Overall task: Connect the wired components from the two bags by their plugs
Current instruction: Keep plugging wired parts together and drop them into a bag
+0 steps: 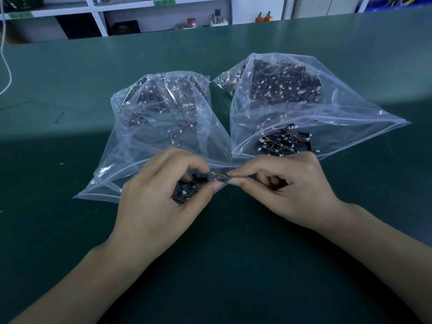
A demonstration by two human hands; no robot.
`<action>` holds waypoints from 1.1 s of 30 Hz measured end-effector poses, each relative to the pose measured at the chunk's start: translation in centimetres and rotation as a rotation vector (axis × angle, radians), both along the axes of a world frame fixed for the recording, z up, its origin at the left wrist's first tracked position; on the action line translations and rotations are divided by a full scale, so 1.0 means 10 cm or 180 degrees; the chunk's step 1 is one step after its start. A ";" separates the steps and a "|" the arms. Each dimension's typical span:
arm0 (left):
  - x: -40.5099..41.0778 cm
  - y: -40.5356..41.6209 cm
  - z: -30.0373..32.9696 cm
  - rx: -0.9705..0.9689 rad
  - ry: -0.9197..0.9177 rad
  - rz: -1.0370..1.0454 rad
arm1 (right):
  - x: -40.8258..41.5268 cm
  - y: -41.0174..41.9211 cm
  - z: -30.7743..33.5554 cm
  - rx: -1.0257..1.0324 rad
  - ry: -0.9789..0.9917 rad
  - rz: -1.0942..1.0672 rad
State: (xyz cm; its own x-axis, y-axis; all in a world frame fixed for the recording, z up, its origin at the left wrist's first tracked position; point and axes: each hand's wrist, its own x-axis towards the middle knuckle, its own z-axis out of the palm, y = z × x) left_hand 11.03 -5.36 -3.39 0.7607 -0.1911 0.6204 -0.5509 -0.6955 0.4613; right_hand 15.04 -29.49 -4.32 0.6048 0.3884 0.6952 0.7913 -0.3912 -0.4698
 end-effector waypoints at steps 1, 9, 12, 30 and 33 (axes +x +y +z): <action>0.00 0.00 0.00 0.0003 0.0021 0.0004 | 0.00 0.00 0.00 0.0022 0.0003 0.0006; 0.02 0.01 -0.04 0.0176 -0.0040 -0.0139 | 0.00 0.01 0.00 -0.0023 0.0053 0.0137; 0.02 0.01 -0.03 0.0105 -0.0092 -0.0251 | 0.01 0.00 0.00 -0.0067 0.0121 0.0186; 0.04 0.02 -0.07 0.0166 -0.0131 -0.0368 | -0.01 0.00 -0.01 -0.0180 0.0415 0.0183; 0.04 0.02 -0.07 0.0184 -0.0118 -0.0379 | -0.01 0.00 -0.01 -0.0219 0.0423 0.0183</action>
